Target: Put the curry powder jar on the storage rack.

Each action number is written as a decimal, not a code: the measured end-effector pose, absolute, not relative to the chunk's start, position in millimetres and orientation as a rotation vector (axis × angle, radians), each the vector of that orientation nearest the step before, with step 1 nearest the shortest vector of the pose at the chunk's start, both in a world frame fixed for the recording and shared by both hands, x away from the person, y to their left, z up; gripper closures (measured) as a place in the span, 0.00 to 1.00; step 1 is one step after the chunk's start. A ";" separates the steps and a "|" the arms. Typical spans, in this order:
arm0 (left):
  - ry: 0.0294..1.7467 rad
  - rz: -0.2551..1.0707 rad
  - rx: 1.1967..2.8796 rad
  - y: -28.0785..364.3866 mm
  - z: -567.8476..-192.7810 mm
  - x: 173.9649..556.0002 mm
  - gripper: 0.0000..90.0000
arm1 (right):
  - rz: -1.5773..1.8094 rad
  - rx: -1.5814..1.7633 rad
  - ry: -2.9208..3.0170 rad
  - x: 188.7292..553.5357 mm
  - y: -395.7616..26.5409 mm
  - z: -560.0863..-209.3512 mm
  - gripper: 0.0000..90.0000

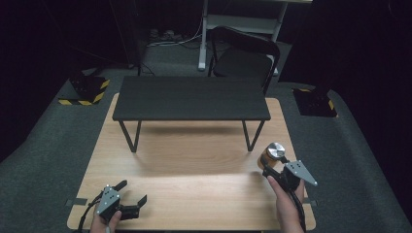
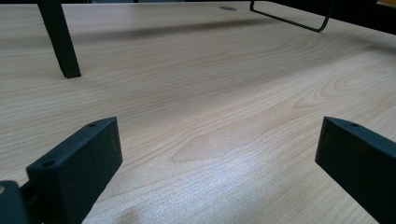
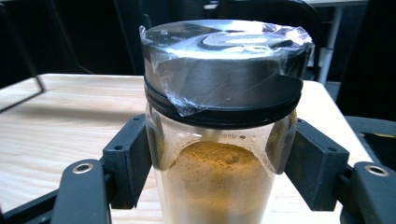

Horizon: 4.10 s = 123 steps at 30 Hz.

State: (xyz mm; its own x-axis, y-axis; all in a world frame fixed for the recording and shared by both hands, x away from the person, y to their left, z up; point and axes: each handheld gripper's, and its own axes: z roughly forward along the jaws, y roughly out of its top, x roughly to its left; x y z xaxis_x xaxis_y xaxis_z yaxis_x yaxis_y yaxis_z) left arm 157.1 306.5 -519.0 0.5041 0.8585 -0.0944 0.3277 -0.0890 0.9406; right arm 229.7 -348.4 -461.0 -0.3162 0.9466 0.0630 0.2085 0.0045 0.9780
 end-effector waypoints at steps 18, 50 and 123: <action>1.024 0.607 1.662 306.9 -518.8 157.3 0.01 | 1.417 1.109 1.682 213.6 -329.0 -410.5 0.34; 1.025 0.596 1.651 308.6 -519.7 157.6 0.01 | 1.410 0.938 1.701 268.2 -245.0 -321.3 0.34; 1.014 0.585 1.646 311.4 -520.7 156.9 0.01 | 1.425 1.001 1.590 350.2 -201.9 -325.8 0.02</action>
State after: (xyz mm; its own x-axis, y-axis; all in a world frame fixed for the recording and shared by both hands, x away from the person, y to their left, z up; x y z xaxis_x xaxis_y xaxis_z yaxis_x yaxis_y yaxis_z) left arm 156.9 311.4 -520.7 0.5184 0.8476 -0.1135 0.3254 -0.0727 0.9428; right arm 350.2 -201.9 -325.8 -0.4008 0.9154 -0.0376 0.0622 0.0681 0.9957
